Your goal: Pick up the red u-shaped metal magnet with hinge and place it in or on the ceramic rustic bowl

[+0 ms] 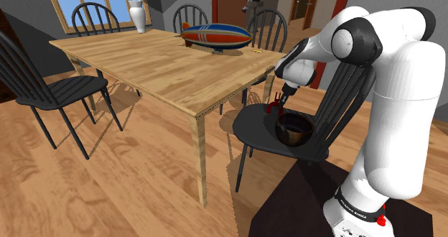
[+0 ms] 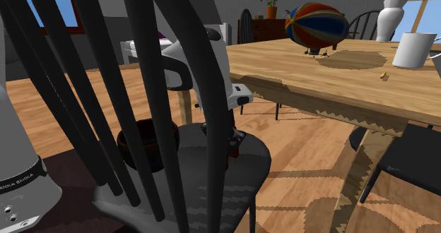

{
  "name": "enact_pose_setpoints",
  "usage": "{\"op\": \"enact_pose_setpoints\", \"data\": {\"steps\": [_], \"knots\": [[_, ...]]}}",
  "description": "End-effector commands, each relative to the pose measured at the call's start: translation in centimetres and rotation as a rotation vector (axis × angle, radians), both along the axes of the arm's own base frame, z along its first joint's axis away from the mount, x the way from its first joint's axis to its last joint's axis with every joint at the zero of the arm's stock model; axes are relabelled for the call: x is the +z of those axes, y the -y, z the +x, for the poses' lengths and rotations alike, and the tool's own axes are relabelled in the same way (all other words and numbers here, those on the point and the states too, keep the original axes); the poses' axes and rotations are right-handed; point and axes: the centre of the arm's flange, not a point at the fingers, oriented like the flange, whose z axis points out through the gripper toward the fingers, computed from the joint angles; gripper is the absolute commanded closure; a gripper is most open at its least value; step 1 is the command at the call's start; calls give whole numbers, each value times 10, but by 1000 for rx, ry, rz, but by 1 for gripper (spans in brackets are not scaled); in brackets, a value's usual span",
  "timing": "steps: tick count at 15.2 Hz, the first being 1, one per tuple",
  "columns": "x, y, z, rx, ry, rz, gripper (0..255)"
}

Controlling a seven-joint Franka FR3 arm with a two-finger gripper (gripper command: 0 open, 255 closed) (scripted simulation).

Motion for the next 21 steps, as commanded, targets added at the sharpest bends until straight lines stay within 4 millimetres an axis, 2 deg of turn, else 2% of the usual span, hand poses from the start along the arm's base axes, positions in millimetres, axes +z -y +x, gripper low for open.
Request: {"op": "enact_pose_setpoints", "data": {"steps": [1,3,21], "knots": [[0,0,0,0,0,0,255],[0,0,0,0,0,0,255],[95,0,0,0,0,0,255]]}}
